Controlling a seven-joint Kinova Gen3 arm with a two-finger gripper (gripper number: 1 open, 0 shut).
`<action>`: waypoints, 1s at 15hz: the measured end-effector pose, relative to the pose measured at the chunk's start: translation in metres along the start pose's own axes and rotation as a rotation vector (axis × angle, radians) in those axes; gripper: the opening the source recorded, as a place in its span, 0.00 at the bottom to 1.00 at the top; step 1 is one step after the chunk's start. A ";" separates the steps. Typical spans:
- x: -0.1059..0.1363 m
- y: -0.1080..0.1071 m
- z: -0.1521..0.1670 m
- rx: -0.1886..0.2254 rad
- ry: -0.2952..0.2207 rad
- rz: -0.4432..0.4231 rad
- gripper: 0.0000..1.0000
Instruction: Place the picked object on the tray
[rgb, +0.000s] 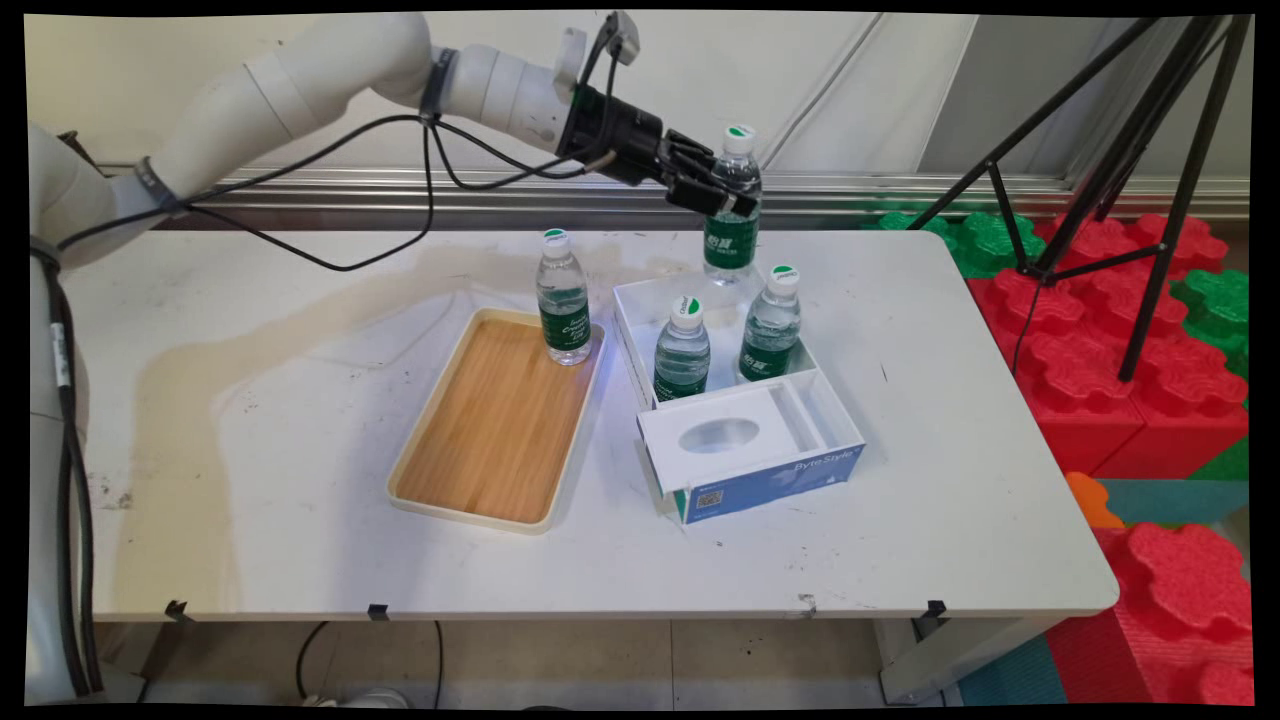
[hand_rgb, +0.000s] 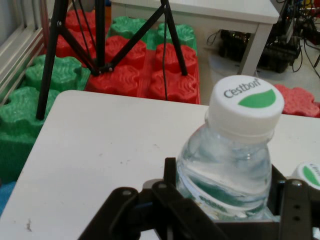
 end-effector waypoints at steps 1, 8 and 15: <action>0.002 0.002 -0.003 -0.001 0.001 -0.001 0.00; 0.009 0.014 -0.037 -0.006 -0.005 -0.008 0.00; 0.012 0.030 -0.067 -0.025 -0.017 -0.024 0.00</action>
